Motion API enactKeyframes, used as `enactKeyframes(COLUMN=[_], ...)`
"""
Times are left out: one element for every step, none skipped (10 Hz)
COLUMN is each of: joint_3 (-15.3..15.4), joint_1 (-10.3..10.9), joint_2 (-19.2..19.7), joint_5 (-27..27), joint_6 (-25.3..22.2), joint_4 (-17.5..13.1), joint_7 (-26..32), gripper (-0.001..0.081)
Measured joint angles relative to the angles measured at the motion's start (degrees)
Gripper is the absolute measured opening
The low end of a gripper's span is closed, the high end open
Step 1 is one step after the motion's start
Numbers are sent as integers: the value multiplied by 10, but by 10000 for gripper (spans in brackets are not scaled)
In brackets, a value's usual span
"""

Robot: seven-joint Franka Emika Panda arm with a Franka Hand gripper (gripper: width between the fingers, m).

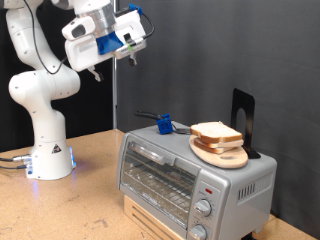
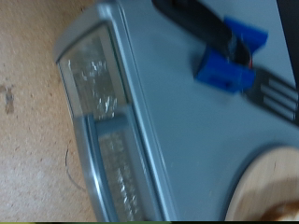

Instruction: Make a piece of toast with the oven

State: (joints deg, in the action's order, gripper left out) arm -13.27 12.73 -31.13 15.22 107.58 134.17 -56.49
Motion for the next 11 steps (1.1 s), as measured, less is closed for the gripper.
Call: enactKeyframes(joint_3=[2, 7, 13, 18, 22, 27, 33, 37, 36, 34, 34], joint_1=[0, 0, 0, 0, 0, 0, 0, 0, 0, 0, 0], joint_2=[18, 39, 59, 76, 91, 102, 111, 116, 115, 114, 112], joint_5=[-1, -6, -14, -18, -20, -20, -21, -23, -21, -12, -11], joint_6=[33, 65, 92, 111, 127, 142, 153, 158, 156, 156, 158], joint_4=[0, -1, -1, -1, 0, 2, 3, 3, 3, 6, 16], joint_7=[-10, -14, -14, -11, -8, -7, -9, -11, -8, -5, -4], gripper=[808, 808, 808, 808, 808, 808, 808, 808, 808, 808, 808])
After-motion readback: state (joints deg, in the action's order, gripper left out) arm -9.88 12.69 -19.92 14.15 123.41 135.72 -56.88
